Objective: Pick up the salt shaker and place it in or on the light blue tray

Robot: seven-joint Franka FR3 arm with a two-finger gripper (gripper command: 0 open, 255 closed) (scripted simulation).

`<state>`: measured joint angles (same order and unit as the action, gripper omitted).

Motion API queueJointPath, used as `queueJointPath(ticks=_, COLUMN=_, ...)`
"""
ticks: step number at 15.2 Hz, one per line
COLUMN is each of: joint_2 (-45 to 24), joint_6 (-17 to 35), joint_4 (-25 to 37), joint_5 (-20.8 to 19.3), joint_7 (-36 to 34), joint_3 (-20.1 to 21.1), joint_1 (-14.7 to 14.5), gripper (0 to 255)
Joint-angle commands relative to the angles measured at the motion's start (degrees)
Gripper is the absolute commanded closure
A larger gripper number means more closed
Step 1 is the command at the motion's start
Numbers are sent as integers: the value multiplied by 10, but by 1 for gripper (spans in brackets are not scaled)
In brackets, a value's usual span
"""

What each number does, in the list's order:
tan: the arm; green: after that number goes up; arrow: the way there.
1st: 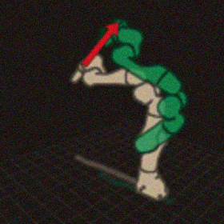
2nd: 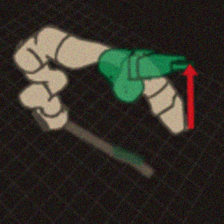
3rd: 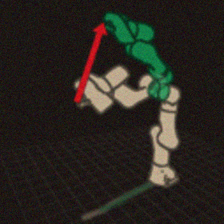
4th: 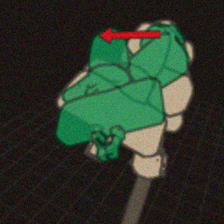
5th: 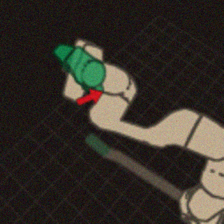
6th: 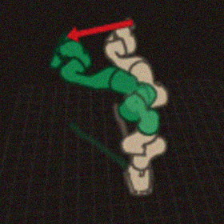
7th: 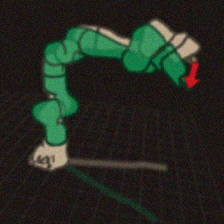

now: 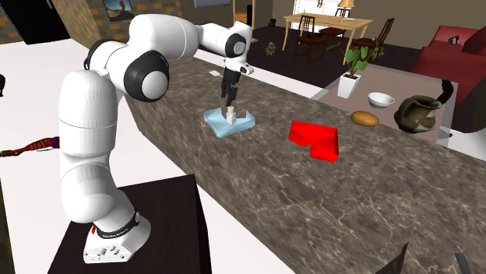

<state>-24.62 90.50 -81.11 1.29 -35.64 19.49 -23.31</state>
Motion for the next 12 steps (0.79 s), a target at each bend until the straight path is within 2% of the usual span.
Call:
queueJointPath(ticks=1, joint_2=0, joint_6=0, joint_4=0, joint_5=0, joint_7=0, joint_3=0, joint_1=0, gripper=0)
queueJointPath(ticks=5, joint_2=-33, joint_6=-88, joint_4=120, joint_5=-8, joint_7=-6, joint_3=-1, joint_1=-9, gripper=0)
queueJointPath(ticks=12, joint_2=-33, joint_6=-88, joint_4=121, joint_5=-8, joint_7=-6, joint_3=-2, joint_1=-9, gripper=0)
